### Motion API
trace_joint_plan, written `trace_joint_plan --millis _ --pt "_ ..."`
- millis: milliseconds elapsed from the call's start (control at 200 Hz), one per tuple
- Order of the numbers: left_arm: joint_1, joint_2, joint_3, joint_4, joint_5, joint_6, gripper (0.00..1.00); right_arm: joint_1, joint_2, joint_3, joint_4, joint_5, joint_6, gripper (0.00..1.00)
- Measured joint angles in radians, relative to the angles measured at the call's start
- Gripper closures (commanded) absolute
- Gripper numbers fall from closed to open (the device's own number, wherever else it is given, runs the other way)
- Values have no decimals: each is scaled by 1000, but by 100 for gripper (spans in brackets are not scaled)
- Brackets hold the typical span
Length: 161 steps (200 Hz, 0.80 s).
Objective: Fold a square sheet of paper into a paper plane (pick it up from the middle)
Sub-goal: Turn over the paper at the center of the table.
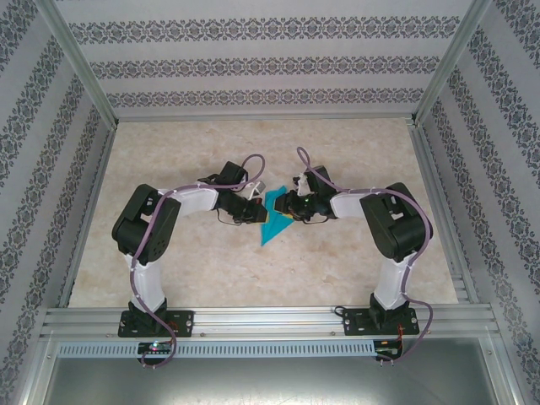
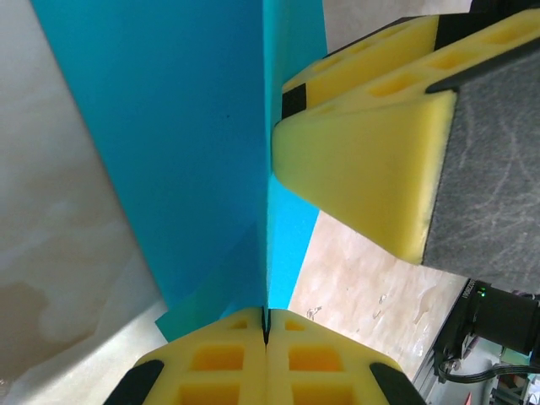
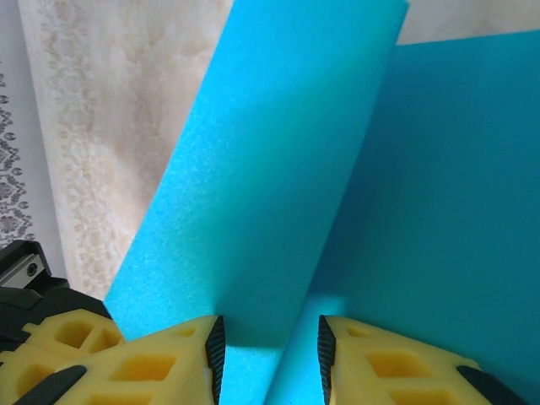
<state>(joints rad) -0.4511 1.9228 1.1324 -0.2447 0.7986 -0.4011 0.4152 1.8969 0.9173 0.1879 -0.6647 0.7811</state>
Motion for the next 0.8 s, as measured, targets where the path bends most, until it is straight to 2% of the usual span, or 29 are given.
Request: trace_joint_plan --millis 385,804 --pt "29 -2 -30 41 52 -13 99 13 38 4 117 -71 68 64" --pt "53 -36 -34 51 90 -23 98 33 63 31 163 -112 90 68"
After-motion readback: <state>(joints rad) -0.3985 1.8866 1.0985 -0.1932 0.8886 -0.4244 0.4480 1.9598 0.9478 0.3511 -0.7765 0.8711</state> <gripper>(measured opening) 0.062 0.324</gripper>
